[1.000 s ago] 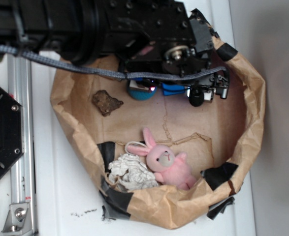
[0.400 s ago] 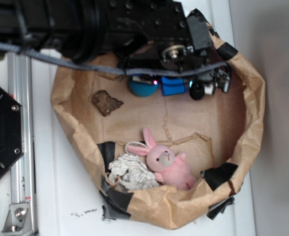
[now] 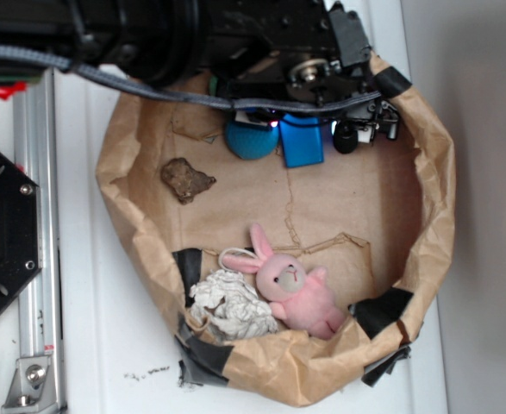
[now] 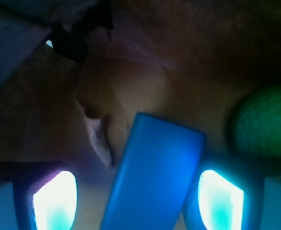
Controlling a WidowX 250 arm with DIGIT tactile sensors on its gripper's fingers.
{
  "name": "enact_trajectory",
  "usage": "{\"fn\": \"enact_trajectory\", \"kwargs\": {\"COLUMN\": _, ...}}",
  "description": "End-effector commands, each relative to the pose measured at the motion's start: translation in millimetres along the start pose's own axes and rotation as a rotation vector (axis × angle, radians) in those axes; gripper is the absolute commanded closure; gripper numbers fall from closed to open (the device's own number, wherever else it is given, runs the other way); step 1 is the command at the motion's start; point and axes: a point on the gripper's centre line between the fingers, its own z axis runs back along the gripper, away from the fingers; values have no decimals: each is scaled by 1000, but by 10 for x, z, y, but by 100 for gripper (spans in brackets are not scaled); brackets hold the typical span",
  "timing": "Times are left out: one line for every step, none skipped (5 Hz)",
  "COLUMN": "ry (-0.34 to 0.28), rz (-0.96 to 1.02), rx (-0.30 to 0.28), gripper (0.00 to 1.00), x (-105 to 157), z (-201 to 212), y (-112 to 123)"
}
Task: Grab the blue block.
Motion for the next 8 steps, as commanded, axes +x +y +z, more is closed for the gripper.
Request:
{"fn": "enact_trajectory", "kwargs": {"ry": -28, "rz": -50, "rx": 71, "gripper": 0, "x": -33, "z": -280, "y": 238}}
{"fn": "enact_trajectory", "kwargs": {"ry": 57, "rz": -169, "rx": 33, "gripper": 0, "x": -290, "z": -366, "y": 263}}
{"fn": "enact_trajectory", "kwargs": {"ry": 137, "rz": -317, "rx": 18, "gripper": 0, "x": -512, "z": -367, "y": 307}}
{"fn": "enact_trajectory", "kwargs": {"ry": 178, "rz": -397, "rx": -4, "gripper": 0, "x": -634, "z": -255, "y": 342}}
{"fn": "enact_trajectory", "kwargs": {"ry": 197, "rz": -424, "rx": -35, "gripper": 0, "x": -694, "z": -114, "y": 343}}
{"fn": "enact_trajectory", "kwargs": {"ry": 233, "rz": -431, "rx": -63, "gripper": 0, "x": -746, "z": 42, "y": 321}}
{"fn": "enact_trajectory", "kwargs": {"ry": 260, "rz": -425, "rx": -67, "gripper": 0, "x": -753, "z": 155, "y": 303}}
{"fn": "enact_trajectory", "kwargs": {"ry": 179, "rz": -372, "rx": -61, "gripper": 0, "x": -648, "z": 184, "y": 233}}
